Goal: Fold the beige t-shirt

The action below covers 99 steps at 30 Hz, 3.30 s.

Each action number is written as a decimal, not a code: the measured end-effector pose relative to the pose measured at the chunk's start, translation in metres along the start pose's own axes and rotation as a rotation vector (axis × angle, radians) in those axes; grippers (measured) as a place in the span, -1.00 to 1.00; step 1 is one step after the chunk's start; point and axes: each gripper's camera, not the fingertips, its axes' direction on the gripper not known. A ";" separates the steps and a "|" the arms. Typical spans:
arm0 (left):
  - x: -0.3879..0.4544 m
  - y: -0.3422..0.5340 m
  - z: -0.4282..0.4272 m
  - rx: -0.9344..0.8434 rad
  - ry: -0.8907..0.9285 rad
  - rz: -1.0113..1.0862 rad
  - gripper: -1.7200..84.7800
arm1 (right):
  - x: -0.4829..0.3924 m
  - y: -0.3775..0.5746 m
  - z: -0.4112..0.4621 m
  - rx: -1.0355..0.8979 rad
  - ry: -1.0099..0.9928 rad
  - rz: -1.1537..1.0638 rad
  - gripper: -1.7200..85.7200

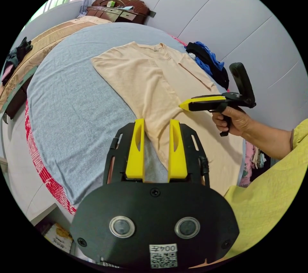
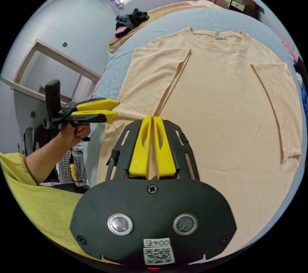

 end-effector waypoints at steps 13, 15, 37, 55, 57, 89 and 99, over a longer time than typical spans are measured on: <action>0.078 -0.008 0.005 -0.047 -0.016 0.025 -0.65 | 0.051 0.127 -0.096 -0.223 0.272 0.131 -0.98; 0.121 0.003 0.009 -0.071 0.006 0.042 -0.65 | 0.064 0.162 -0.111 -0.282 0.297 0.154 -0.98; 0.339 0.049 0.157 -0.289 -0.191 -0.259 -0.90 | 0.078 0.251 -0.143 -0.384 0.318 -0.015 -0.98; 0.368 0.046 0.176 -0.298 -0.145 -0.282 -0.93 | 0.059 0.245 -0.150 -0.405 0.344 0.010 -0.98; 0.370 0.049 0.175 -0.298 -0.126 -0.280 -0.93 | 0.052 0.247 -0.150 -0.401 0.367 -0.032 -0.98; 0.443 0.158 0.086 -0.231 -0.324 -0.375 -0.93 | 0.043 0.243 -0.162 -0.508 0.376 0.081 -0.98; 0.422 0.319 -0.072 0.045 -0.233 -0.577 -0.93 | 0.035 0.267 -0.178 -0.450 0.398 -0.087 -0.98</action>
